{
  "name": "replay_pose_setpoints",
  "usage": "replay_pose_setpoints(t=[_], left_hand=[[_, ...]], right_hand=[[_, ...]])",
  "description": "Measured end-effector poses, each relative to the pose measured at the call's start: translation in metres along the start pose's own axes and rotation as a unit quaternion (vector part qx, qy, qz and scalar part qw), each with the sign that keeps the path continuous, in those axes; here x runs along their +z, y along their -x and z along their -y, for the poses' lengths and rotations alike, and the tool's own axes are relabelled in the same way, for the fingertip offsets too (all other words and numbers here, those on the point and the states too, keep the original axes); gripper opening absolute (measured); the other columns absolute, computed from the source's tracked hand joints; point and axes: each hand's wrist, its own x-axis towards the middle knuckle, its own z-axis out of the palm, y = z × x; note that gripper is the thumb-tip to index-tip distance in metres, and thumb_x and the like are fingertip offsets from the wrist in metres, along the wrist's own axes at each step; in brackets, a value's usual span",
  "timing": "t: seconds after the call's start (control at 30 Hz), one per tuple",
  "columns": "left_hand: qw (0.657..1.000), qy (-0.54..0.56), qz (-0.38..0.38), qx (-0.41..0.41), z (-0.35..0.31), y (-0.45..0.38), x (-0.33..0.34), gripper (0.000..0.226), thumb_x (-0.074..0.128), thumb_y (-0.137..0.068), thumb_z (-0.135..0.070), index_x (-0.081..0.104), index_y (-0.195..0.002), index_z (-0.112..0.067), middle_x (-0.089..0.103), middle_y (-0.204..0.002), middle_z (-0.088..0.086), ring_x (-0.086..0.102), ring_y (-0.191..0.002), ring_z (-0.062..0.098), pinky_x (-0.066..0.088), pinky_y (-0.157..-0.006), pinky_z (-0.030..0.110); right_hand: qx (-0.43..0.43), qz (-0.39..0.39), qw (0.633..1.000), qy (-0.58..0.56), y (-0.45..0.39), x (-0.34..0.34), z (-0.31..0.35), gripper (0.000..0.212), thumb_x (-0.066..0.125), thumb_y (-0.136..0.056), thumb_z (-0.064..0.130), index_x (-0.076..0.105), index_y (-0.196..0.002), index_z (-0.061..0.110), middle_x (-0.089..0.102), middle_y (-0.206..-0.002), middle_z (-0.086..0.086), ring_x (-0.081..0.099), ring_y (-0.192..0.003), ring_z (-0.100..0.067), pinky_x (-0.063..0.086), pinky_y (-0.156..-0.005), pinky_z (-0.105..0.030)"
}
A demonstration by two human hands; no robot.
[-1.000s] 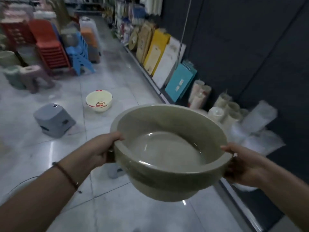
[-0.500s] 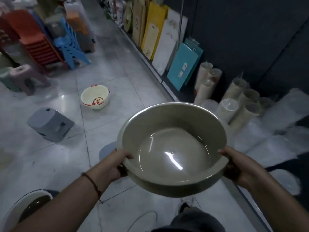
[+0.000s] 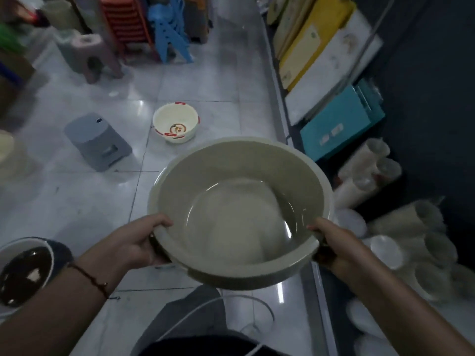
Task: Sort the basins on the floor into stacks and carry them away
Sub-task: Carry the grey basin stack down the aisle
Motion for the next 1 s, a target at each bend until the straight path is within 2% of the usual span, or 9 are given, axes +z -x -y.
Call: replay_pose_setpoints(t=[0.2,0.27,0.33,0.4,0.53,0.63,0.73,0.83,1.0], left_hand=[[0.998,0.04,0.01,0.056,-0.093,-0.041,0.032,0.017,0.048,-0.086,-0.002,0.06,-0.096,-0.007,0.065,-0.088,0.014,0.061,-0.079,0.03,0.05,-0.068,0.044],[0.998,0.039,0.018,0.056,-0.131,-0.051,0.048,0.014,0.046,-0.086,-0.002,0.059,-0.091,-0.007,0.062,-0.085,0.015,0.059,-0.078,0.03,0.051,-0.072,0.043],[0.997,0.028,0.029,0.066,-0.171,-0.062,0.066,0.013,0.048,-0.085,-0.003,0.058,-0.092,-0.007,0.06,-0.089,0.015,0.058,-0.083,0.031,0.051,-0.08,0.046],[0.997,0.01,0.033,0.072,-0.208,-0.068,0.086,0.013,0.048,-0.084,-0.003,0.057,-0.092,-0.008,0.06,-0.089,0.015,0.058,-0.083,0.031,0.05,-0.086,0.048],[0.993,-0.019,0.049,0.105,-0.274,-0.077,0.127,0.017,0.048,-0.083,-0.003,0.058,-0.095,-0.01,0.062,-0.09,0.014,0.059,-0.083,0.03,0.049,-0.086,0.046],[0.99,-0.035,0.065,0.124,-0.316,-0.086,0.157,0.029,0.051,-0.081,-0.004,0.061,-0.107,-0.012,0.064,-0.105,0.015,0.06,-0.094,0.032,0.05,-0.09,0.05],[0.986,-0.048,0.073,0.14,-0.352,-0.096,0.19,0.029,0.053,-0.081,-0.004,0.059,-0.107,-0.013,0.065,-0.103,0.014,0.061,-0.091,0.031,0.053,-0.08,0.049],[0.985,-0.054,0.076,0.143,-0.38,-0.11,0.222,0.028,0.052,-0.082,-0.003,0.058,-0.107,-0.013,0.064,-0.096,0.014,0.061,-0.085,0.031,0.053,-0.074,0.047],[0.989,-0.046,0.058,0.125,-0.419,-0.132,0.274,0.05,0.058,-0.067,-0.001,0.059,-0.116,-0.01,0.066,-0.106,0.018,0.061,-0.096,0.036,0.051,-0.089,0.055]], right_hand=[[-0.008,-0.031,0.998,0.045,-0.077,0.058,0.078,0.008,0.06,-0.08,-0.002,0.062,-0.086,0.003,0.062,-0.055,-0.009,0.059,-0.059,-0.023,0.051,-0.056,-0.028],[-0.006,-0.038,0.998,0.046,-0.093,0.07,0.11,0.009,0.06,-0.081,-0.004,0.062,-0.086,0.002,0.061,-0.055,-0.011,0.059,-0.051,-0.02,0.051,-0.048,-0.024],[-0.009,-0.045,0.999,0.027,-0.106,0.076,0.144,0.01,0.058,-0.081,-0.006,0.061,-0.086,0.003,0.059,-0.062,-0.013,0.056,-0.056,-0.021,0.05,-0.049,-0.026],[-0.015,-0.051,0.999,0.008,-0.116,0.079,0.176,0.011,0.057,-0.081,-0.006,0.06,-0.087,0.003,0.057,-0.071,-0.014,0.054,-0.064,-0.022,0.049,-0.057,-0.031],[-0.025,-0.064,0.997,-0.033,-0.139,0.079,0.229,0.01,0.059,-0.08,-0.005,0.06,-0.086,0.003,0.057,-0.073,-0.014,0.055,-0.067,-0.026,0.048,-0.063,-0.036],[-0.013,-0.058,0.997,-0.057,-0.165,0.072,0.264,0.007,0.061,-0.079,-0.001,0.061,-0.084,0.003,0.058,-0.069,-0.013,0.056,-0.065,-0.025,0.049,-0.057,-0.031],[-0.023,-0.035,0.996,-0.074,-0.198,0.061,0.295,0.016,0.063,-0.077,0.002,0.065,-0.093,0.001,0.064,-0.071,-0.013,0.062,-0.06,-0.023,0.052,-0.052,-0.027],[-0.027,-0.014,0.996,-0.089,-0.232,0.05,0.323,0.019,0.064,-0.079,0.001,0.066,-0.097,0.0,0.065,-0.075,-0.013,0.062,-0.065,-0.024,0.054,-0.058,-0.028],[-0.021,0.014,0.996,-0.09,-0.29,0.034,0.374,0.018,0.065,-0.08,-0.001,0.064,-0.097,-0.002,0.067,-0.07,-0.013,0.063,-0.066,-0.025,0.054,-0.056,-0.028]])
